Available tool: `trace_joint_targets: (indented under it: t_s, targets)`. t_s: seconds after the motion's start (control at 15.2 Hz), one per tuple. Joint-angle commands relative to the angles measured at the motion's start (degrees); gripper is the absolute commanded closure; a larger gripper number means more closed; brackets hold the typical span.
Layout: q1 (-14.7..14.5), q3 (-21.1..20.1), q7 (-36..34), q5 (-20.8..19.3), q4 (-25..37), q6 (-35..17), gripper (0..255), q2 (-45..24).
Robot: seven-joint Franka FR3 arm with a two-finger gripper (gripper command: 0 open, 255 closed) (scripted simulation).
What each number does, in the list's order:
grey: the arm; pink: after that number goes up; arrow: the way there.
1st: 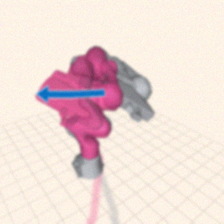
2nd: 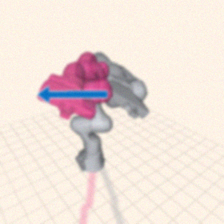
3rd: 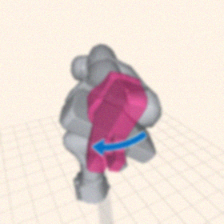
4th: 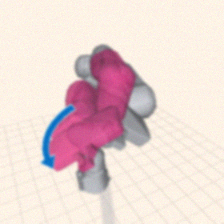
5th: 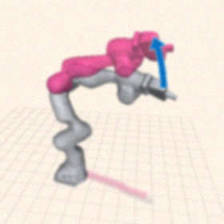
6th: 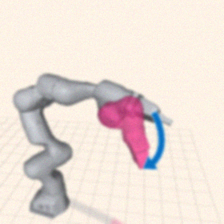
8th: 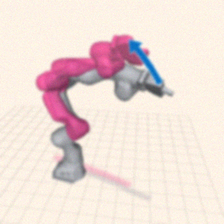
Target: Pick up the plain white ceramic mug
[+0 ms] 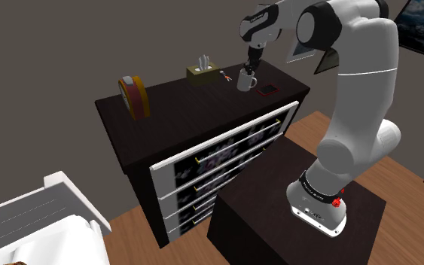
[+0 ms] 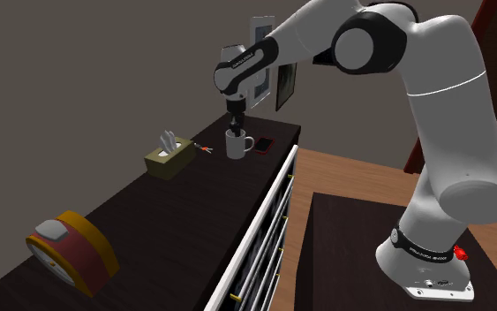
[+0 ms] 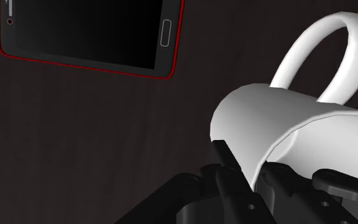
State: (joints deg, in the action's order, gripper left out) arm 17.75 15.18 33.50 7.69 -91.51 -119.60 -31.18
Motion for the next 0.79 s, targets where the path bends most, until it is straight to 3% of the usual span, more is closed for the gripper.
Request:
trace_joint_targets:
  t_s: [0.0, 0.73]
  targets:
    - [-0.11, 0.09, -0.20, -0.19, 0.70, 1.28, 255, 0.59]
    - [-0.27, 0.54, -0.63, -1.00, 3.92, 7.03, 255, 3.20]
